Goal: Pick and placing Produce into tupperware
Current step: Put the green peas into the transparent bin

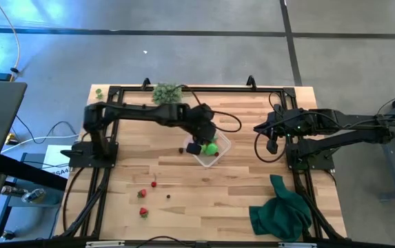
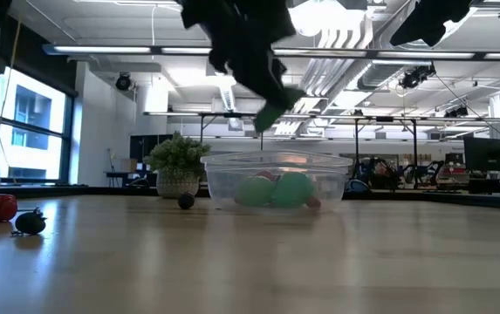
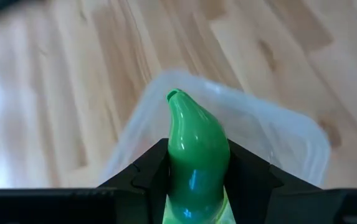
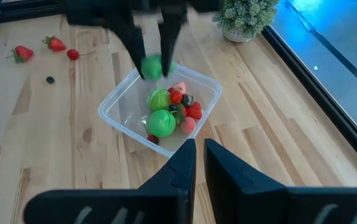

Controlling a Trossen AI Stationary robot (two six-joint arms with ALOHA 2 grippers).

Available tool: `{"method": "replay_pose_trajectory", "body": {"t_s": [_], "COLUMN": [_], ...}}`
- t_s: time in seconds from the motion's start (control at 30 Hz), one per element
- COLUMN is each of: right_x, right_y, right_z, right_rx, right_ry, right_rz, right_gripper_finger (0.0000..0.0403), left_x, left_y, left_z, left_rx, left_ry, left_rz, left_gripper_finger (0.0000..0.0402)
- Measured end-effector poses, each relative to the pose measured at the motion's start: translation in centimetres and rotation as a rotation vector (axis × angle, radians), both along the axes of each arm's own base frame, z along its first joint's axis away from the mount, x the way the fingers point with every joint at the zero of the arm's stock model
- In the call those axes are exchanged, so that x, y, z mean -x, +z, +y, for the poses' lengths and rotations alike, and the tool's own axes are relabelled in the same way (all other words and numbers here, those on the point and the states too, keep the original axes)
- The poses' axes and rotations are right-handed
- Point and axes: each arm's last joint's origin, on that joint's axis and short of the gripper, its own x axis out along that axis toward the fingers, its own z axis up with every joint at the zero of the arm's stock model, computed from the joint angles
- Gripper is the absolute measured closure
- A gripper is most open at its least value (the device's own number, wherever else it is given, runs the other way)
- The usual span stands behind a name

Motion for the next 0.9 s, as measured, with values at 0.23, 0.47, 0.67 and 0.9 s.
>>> {"method": "replay_pose_trajectory", "body": {"t_s": [0.23,0.47,0.67,0.9], "right_x": [0.0,0.0,0.0,0.0], "right_y": [0.0,0.0,0.0,0.0], "right_z": [0.0,0.0,0.0,0.0], "right_rx": [0.000,0.000,0.000,0.000], "right_ry": [-0.001,0.000,-0.001,0.000], "right_rz": [0.000,0.000,0.000,0.000], "right_gripper_finger": [0.0378,0.0378,0.0378,0.0378], "left_x": [-0.6,-0.8,-0.8,-0.9], "left_y": [-4.6,-6.4,-6.4,-6.3], "left_z": [0.2,0.2,0.2,0.2], "left_rx": [0.029,0.046,0.047,0.068], "left_ry": [-0.012,-0.015,-0.015,-0.031], "left_rz": [0.180,0.251,0.254,0.233], "left_gripper_finger": [0.0277,0.0277,0.0277,0.0277]}}
